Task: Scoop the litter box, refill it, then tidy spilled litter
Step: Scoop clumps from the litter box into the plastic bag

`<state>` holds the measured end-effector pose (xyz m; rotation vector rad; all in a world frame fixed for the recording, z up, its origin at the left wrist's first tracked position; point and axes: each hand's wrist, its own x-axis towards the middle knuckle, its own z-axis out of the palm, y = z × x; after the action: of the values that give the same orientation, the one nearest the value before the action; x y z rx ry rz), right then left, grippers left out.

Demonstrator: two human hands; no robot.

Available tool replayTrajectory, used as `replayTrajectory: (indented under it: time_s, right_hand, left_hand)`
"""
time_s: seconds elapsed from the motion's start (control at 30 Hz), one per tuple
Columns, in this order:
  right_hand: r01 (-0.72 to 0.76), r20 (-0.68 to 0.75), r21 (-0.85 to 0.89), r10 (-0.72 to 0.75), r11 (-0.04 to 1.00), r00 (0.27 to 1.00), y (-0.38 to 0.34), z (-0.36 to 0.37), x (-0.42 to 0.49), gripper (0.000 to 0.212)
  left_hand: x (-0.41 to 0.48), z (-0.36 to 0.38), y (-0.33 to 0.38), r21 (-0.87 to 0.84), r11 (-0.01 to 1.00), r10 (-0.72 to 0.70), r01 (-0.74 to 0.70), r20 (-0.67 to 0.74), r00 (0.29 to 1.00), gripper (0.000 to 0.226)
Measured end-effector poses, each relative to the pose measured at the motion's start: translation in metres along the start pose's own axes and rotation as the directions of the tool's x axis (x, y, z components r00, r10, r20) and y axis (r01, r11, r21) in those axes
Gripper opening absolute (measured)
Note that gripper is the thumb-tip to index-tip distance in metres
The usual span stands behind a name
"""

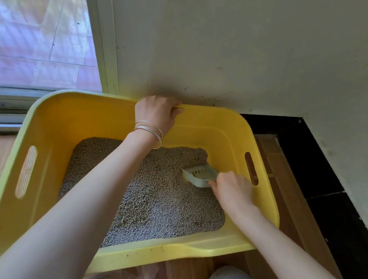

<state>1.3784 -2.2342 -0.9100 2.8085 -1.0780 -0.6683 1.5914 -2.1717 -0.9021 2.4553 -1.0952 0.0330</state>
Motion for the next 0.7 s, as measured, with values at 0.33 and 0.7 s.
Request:
replayTrajectory:
  time_s: [0.33, 0.7]
  right_hand:
    - [-0.035, -0.153, 0.244, 0.074, 0.969, 0.985, 0.007, 0.02, 0.043, 0.034]
    - [-0.008, -0.112, 0.647, 0.105, 0.762, 0.988, 0.006, 0.031, 0.049, 0.028]
  left_hand:
    - [0.012, 0.004, -0.009, -0.014, 1.0, 0.0, -0.001, -0.053, 0.999, 0.029]
    - [0.008, 0.006, -0.028, -0.124, 0.97, 0.191, -0.209, -0.139, 0.972, 0.031]
